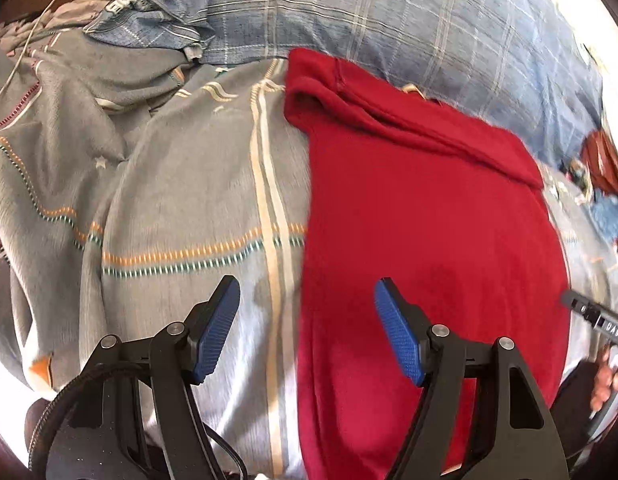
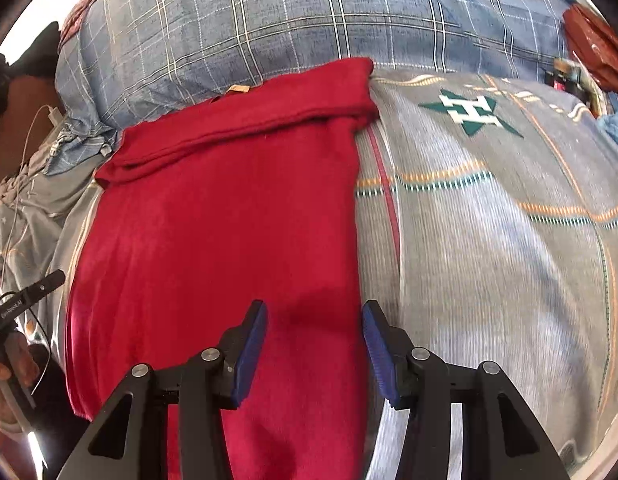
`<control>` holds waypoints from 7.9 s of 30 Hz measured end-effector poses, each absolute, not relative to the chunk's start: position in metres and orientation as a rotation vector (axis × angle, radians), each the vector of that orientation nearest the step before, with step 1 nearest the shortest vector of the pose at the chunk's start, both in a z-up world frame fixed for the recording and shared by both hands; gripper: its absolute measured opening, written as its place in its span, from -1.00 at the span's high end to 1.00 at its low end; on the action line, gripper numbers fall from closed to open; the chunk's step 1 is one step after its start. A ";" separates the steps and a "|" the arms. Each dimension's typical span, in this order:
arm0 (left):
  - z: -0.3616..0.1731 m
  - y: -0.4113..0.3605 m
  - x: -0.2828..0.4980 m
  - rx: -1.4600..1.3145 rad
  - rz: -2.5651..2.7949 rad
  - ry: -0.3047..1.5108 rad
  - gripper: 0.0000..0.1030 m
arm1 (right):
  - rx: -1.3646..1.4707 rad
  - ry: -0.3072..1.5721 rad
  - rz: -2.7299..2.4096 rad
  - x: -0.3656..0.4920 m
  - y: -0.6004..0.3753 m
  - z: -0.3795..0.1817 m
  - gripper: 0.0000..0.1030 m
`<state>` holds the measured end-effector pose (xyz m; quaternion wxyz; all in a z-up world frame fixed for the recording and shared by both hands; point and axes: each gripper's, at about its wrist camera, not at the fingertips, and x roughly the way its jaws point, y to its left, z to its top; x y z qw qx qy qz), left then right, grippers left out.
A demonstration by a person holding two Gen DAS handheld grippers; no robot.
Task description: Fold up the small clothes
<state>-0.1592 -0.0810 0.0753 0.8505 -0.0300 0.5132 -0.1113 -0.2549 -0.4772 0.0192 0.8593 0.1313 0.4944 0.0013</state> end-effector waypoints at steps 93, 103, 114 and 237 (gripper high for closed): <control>0.106 -0.073 -0.227 -0.181 -0.524 1.157 0.86 | 0.422 1.316 0.322 -0.342 -0.465 -0.023 -0.28; 0.103 -0.077 -0.224 -0.157 -0.517 1.166 0.86 | 0.580 1.275 0.390 -0.340 -0.482 -0.027 -0.27; 0.062 -0.073 -0.230 -0.110 -0.446 1.269 0.82 | 0.657 1.182 0.409 -0.332 -0.487 -0.020 0.18; 0.073 -0.049 -0.005 -0.179 -0.054 0.966 -0.49 | 0.272 0.991 -0.235 0.070 -0.540 0.000 0.20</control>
